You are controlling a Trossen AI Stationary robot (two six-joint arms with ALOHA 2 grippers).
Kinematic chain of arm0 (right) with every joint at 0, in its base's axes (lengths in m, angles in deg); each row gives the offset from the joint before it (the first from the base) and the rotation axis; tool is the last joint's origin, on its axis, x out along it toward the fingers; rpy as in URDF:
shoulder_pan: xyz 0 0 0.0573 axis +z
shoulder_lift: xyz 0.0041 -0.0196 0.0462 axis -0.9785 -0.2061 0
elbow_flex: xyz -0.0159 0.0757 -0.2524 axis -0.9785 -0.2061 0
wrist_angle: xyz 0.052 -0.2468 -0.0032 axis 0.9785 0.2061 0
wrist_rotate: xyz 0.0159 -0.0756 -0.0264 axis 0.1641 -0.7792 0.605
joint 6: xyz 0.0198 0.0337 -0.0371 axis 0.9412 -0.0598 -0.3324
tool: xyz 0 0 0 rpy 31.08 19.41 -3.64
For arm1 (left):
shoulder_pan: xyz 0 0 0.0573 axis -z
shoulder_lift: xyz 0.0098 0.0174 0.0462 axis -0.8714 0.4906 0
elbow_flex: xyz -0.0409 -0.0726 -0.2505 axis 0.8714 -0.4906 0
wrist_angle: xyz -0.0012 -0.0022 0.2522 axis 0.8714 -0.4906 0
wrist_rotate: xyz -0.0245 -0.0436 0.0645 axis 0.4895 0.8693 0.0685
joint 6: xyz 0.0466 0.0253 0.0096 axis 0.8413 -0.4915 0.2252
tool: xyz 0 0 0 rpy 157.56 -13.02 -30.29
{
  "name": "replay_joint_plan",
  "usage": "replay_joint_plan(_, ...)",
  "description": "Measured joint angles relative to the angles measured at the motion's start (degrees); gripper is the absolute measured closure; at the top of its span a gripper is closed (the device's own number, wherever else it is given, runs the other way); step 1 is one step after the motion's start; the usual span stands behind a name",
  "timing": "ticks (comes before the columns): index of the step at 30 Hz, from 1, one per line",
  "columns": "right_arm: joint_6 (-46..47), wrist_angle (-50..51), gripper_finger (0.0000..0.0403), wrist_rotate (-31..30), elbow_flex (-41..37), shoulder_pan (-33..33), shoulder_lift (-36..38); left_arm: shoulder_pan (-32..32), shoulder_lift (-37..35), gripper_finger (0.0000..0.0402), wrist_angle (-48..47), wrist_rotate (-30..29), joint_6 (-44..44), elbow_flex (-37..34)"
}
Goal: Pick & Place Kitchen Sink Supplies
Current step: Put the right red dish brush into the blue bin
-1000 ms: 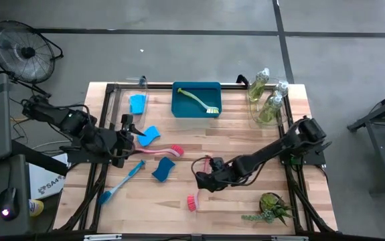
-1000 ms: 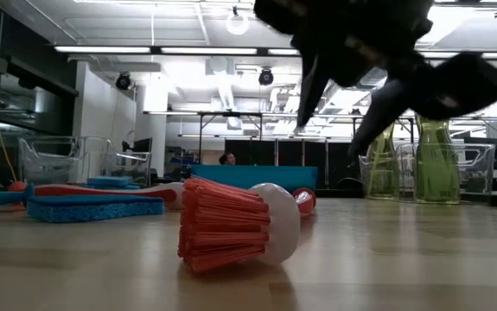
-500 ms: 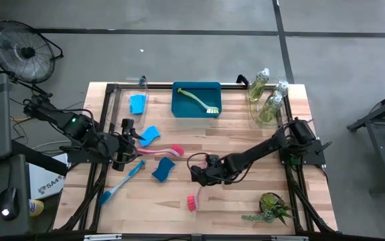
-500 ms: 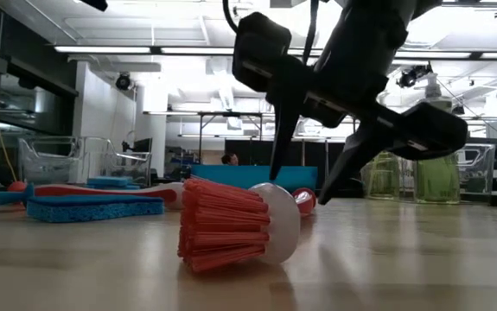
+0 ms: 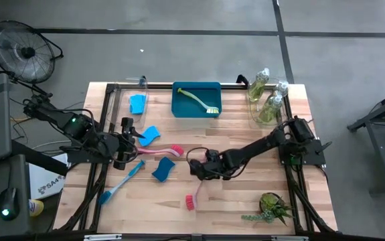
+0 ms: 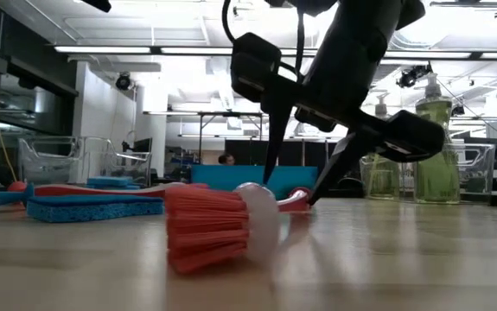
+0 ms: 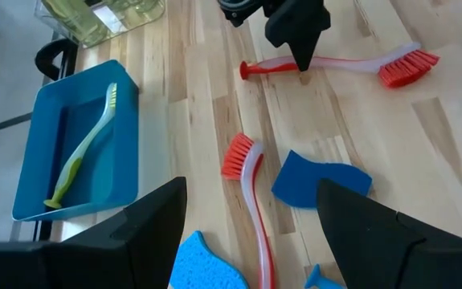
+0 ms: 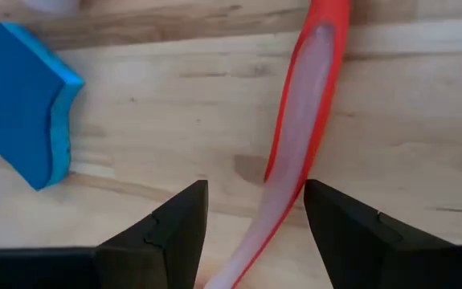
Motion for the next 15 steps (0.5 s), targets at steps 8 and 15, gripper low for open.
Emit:
replay_joint_plan(8,-0.01,3.4,0.0201,-0.43,0.0,-1.08,0.01,0.0,0.0,0.0131,-0.02,-0.04,0.09,0.0)
replay_joint_plan(15,-1.1,2.29,0.0201,-0.85,0.04,-2.35,-0.93,0.0,0.0,0.0131,-0.02,-0.13,0.09,0.0)
